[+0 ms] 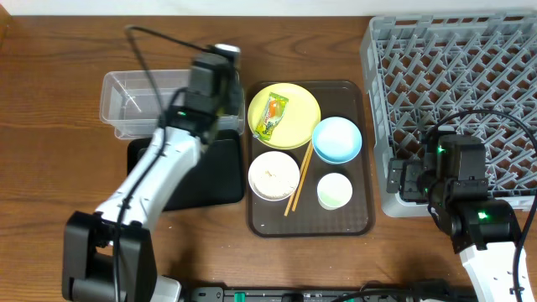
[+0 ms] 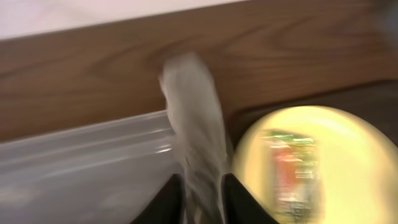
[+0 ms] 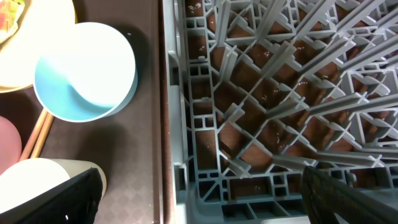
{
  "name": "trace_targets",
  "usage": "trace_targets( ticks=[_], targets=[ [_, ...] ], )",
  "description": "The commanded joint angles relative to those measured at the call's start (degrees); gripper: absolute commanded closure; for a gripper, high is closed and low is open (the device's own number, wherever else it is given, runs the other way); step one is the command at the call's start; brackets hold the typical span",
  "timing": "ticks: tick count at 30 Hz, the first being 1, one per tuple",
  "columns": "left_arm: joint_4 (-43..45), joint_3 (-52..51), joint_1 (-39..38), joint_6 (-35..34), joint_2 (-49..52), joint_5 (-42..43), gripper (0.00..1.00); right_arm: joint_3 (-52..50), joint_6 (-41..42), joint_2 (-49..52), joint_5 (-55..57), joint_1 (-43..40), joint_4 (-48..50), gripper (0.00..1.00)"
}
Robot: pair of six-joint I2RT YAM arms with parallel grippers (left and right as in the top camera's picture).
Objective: Sort waste into correct bins and load items into the dishwasher rack
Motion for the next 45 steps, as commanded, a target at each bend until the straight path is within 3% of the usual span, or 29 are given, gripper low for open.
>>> trace_targets(
  ticks=[1,4,10,20,31,35,40,42,45],
  targets=[
    [-1.01,0.31,3.43,-3.17,1.14,-1.53,0.56,1.36,-0.39,-0.15,0.39,0.52,-0.13,0.01],
    [-1.51,0.31,4.22,-3.34,1.03,3.58,0.43,1.36,-0.39,-0.15,0.42,0.52,-0.04,0.01],
    [-1.49,0.28,-0.13,-3.50,1.14,16.35,0.43,1.36,-0.39,-0.15,0.42,0.52,0.00,0.01],
    [-0.22,-0.28,-9.88,11.56,7.91,8.57,0.27,1.36,-0.39,-0.15,0.39,0.52,0.00,0.01],
    [5.90,-0.28,-10.47,12.17,20.33,8.59,0.27,1.36,-0.37,-0.15,0.39,0.52,-0.02,0.01],
    [5.42,-0.28,-10.54,12.13,21.62,8.61,0.40,1.36,-0.37,-0.15,0.39,0.52,-0.04,0.01],
    [5.29,-0.26,-10.88,11.93,20.00,8.61,0.87,1.36,-0.37,-0.15,0.39,0.52,-0.02,0.01],
    [5.27,-0.17,-10.88,11.47,17.79,8.61,0.94,1.36,-0.39,-0.15,0.39,0.52,-0.04,0.01],
    [4.59,-0.17,-10.88,11.13,12.76,8.57,0.94,1.36,-0.39,-0.15,0.39,0.52,-0.04,0.01]
  ],
)
